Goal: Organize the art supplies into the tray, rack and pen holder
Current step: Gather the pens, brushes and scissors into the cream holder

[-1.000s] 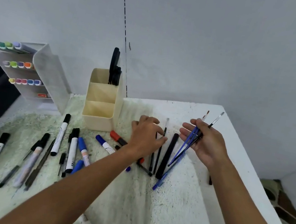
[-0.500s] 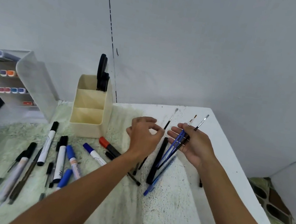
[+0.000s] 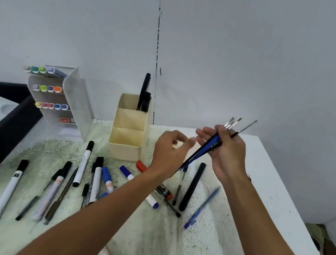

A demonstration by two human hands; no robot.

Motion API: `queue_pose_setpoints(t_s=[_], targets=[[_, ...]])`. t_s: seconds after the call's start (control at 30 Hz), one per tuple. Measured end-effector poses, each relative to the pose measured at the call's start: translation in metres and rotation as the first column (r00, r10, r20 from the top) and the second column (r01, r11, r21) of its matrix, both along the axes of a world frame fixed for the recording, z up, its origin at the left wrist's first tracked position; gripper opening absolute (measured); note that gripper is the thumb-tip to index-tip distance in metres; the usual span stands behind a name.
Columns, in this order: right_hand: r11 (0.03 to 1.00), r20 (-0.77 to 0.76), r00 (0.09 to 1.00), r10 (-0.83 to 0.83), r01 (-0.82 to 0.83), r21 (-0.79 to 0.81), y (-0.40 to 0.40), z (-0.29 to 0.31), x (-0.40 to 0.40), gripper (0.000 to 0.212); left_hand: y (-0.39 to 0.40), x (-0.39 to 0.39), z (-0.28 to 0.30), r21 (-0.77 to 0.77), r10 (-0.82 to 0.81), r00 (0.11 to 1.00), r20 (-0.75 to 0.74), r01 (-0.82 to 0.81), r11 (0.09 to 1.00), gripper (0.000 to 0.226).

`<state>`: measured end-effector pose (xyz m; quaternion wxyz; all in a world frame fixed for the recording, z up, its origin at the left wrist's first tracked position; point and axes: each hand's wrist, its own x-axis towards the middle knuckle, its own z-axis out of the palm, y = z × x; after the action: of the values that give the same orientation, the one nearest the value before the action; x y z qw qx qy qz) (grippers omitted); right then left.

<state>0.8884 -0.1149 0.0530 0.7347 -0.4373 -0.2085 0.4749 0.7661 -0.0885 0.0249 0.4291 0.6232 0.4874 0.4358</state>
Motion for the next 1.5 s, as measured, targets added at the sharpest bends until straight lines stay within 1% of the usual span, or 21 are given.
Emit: queue_pose_setpoints(t_s=[0.03,0.07,0.1,0.13,0.17,0.23,0.33,0.4,0.47,0.57,0.6,0.67,0.77,0.87,1.0,1.07,1.17,1.27,1.33,1.4,1.5], targets=[[0.999,-0.026,1.0,-0.014,0.015,0.038,0.001,0.006,-0.002,0.014,-0.002,-0.006,0.003,-0.153,0.015,0.992,0.122,0.004,0.988,0.026],[0.997,-0.043,0.999,-0.022,0.025,0.068,0.002,0.012,-0.006,0.015,-0.001,-0.013,0.003,-0.333,0.044,0.967,0.25,0.044,0.942,0.033],[0.995,-0.045,0.999,-0.031,0.035,0.09,0.003,0.016,-0.011,0.015,-0.001,-0.021,0.003,-0.484,0.075,0.916,0.394,0.137,0.864,0.041],[0.993,-0.039,0.999,-0.033,0.037,0.108,0.003,0.02,-0.016,0.014,-0.001,-0.028,0.003,-0.566,0.112,0.841,0.53,0.252,0.785,0.048],[0.992,-0.026,0.999,-0.026,0.029,0.12,0.003,0.023,-0.025,0.014,-0.002,-0.034,0.002,-0.587,0.145,0.763,0.63,0.346,0.732,0.054],[0.991,0.006,1.0,0.011,-0.012,0.131,0.003,0.025,-0.043,0.013,-0.002,-0.041,0.004,-0.564,0.197,0.654,0.73,0.414,0.714,0.06],[0.985,0.059,0.995,0.08,-0.088,0.149,0.004,0.024,-0.066,0.017,0.001,-0.048,0.013,-0.558,0.269,0.593,0.759,0.379,0.738,0.063],[0.975,0.082,0.989,0.126,-0.139,0.174,0.006,0.025,-0.077,0.018,0.004,-0.056,0.016,-0.575,0.292,0.61,0.736,0.336,0.746,0.06],[0.966,0.09,0.982,0.167,-0.181,0.184,0.008,0.027,-0.084,0.018,0.006,-0.065,0.016,-0.564,0.249,0.653,0.715,0.329,0.758,0.054],[0.96,0.076,0.98,0.186,-0.198,0.198,0.015,0.035,-0.091,0.016,0.005,-0.084,0.02,-0.427,-0.041,0.737,0.674,0.434,0.793,0.045],[0.958,0.069,0.979,0.191,-0.201,0.204,0.017,0.038,-0.092,0.015,0.005,-0.092,0.02,-0.353,-0.163,0.772,0.615,0.453,0.819,0.041],[0.952,0.076,0.974,0.213,-0.224,0.209,0.022,0.043,-0.094,0.015,0.007,-0.106,0.021,-0.193,-0.339,0.849,0.406,0.442,0.876,0.031],[0.936,0.129,0.949,0.289,-0.308,0.171,0.027,0.047,-0.104,0.014,0.013,-0.123,0.021,-0.04,-0.415,0.893,0.173,0.428,0.903,0.019],[0.928,0.268,0.898,0.349,-0.371,0.034,0.035,0.051,-0.11,0.015,0.019,-0.136,0.019,-0.044,-0.406,0.906,0.122,0.413,0.909,0.02],[0.877,0.528,0.703,0.476,-0.429,-0.218,0.045,0.063,-0.108,0.015,0.029,-0.156,0.014,-0.007,-0.363,0.932,0.023,0.363,0.932,0.023],[0.836,0.561,0.626,0.542,-0.468,-0.286,0.051,0.07,-0.11,0.017,0.035,-0.166,0.014,0.023,-0.344,0.939,-0.024,0.345,0.938,0.022],[0.822,0.581,0.592,0.559,-0.49,-0.29,0.061,0.08,-0.12,0.019,0.048,-0.175,0.014,0.027,-0.297,0.954,-0.034,0.297,0.954,0.018],[0.867,0.668,0.569,0.479,-0.424,-0.261,0.072,0.089,-0.132,0.015,0.064,-0.18,0.011,0.096,-0.195,0.978,-0.069,0.201,0.975,0.015],[0.925,0.729,0.583,0.36,-0.328,-0.194,0.079,0.095,-0.138,0.012,0.073,-0.183,0.007,0.115,-0.121,0.989,-0.083,0.13,0.985,0.033],[0.976,0.8,0.567,0.197,-0.188,-0.108,0.087,0.098,-0.144,0.011,0.08,-0.188,0.0,0.072,-0.053,0.996,-0.069,0.058,0.996,0.048],[1.0,0.881,0.473,0.01,-0.03,0.005,0.103,0.094,-0.155,0.017,0.084,-0.192,-0.017,-0.043,-0.046,0.995,-0.094,0.042,0.998,0.059]])
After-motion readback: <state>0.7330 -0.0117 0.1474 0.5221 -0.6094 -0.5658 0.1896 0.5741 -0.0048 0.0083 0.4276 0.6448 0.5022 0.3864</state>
